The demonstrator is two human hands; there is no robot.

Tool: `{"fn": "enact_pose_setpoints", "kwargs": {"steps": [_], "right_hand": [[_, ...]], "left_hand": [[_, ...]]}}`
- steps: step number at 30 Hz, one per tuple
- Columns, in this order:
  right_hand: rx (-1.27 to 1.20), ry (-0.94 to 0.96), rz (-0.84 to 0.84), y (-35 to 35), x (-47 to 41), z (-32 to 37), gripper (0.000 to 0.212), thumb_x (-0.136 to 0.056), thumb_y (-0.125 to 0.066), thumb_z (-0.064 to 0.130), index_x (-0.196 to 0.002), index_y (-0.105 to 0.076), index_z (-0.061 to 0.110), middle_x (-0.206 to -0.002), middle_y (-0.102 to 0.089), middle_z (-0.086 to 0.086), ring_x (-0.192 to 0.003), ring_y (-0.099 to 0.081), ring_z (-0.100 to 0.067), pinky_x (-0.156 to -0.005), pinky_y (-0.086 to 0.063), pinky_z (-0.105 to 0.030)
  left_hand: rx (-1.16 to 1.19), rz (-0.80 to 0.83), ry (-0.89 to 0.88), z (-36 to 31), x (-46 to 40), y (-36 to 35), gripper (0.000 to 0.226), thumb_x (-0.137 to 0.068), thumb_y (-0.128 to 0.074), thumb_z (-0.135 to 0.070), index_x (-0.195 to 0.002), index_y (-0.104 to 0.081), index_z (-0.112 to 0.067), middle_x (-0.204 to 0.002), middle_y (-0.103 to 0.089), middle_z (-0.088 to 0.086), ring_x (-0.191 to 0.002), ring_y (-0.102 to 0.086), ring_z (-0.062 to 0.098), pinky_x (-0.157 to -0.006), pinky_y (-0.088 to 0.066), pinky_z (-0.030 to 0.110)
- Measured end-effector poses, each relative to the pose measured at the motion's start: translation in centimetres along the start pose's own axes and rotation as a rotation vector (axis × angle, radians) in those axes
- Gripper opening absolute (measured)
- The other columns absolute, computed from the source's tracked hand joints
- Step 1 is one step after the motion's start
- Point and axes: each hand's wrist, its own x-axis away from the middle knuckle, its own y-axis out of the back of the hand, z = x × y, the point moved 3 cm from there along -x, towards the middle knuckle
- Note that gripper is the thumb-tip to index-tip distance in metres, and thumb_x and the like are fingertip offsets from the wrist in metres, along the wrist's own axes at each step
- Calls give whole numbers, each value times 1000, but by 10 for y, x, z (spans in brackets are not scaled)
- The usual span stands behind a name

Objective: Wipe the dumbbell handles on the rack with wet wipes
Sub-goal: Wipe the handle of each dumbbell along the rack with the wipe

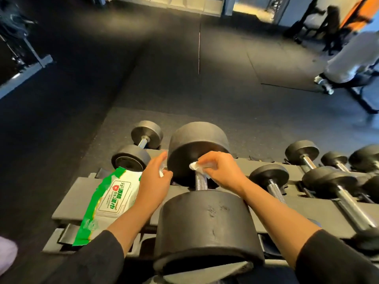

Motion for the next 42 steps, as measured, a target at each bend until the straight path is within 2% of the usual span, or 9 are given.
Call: {"fn": "enact_pose_setpoints", "kwargs": {"steps": [6,9,14,17,20,22,25,38,42], "right_hand": [[42,10,210,3,10,4,22,-86,-65,7,-104,-72,17,-110,-63,6,-100,-57,-4,-89,-47,-18],[-58,5,374,6,19,7,21,-83,-69,10,-97,-74,24,-107,-66,7,-103,-60,-7,-92,-49,-25],[-58,-56,536,9,19,22,18,-82,-70,8,-97,-75,17,-104,-70,4,-100,-63,-10,-94,-50,-30],[66,-44,420,5,4,35,21,-82,-68,5,-100,-73,15,-104,-69,4,-98,-62,-4,-92,-48,-19],[191,-23,271,-5,-14,44,25,-84,-66,4,-105,-71,16,-114,-66,3,-108,-58,-10,-98,-47,-27],[360,7,287,-12,-21,45,31,-85,-65,4,-112,-69,17,-122,-62,2,-116,-53,-14,-97,-44,-25],[662,144,409,-19,-19,43,31,-90,-61,12,-120,-65,20,-130,-58,4,-119,-44,-14,-93,-38,-21],[401,43,525,-6,1,46,24,-86,-64,4,-106,-72,15,-115,-67,3,-96,-51,10,-83,-37,2],[516,155,345,-21,-16,53,31,-87,-61,1,-114,-69,16,-124,-62,1,-113,-51,-12,-93,-43,-20]], "left_hand": [[40,113,-30,23,-8,-8,58,-95,-53,-13,-146,-31,-29,-150,-38,2,-126,-47,27,-106,-40,43],[51,154,-47,28,-8,-10,59,-96,-51,-11,-148,-25,-26,-154,-30,-1,-135,-38,22,-105,-26,23],[100,163,-108,37,-12,-11,61,-95,-53,-13,-148,-25,-25,-153,-30,-1,-137,-36,21,-105,-28,25],[177,179,-133,46,-17,-14,61,-95,-53,-9,-147,-26,-26,-154,-28,-2,-137,-36,19,-95,-28,18],[184,199,-131,57,-20,-15,62,-95,-52,-9,-148,-25,-27,-153,-32,3,-133,-41,23,-100,-32,23],[160,213,-122,64,-20,-16,64,-95,-53,-10,-149,-23,-28,-153,-32,4,-133,-42,24,-105,-36,33],[155,219,-152,71,-16,-19,66,-95,-52,-7,-150,-22,-27,-156,-26,-2,-138,-34,20,-103,-29,25],[182,245,-201,77,-17,-24,73,-92,-52,0,-151,-17,-28,-157,-19,-7,-138,-34,19,-101,-29,23],[169,233,-187,76,-18,-24,72,-93,-53,-1,-150,-18,-26,-157,-22,-4,-140,-31,17,-100,-24,20]]}}
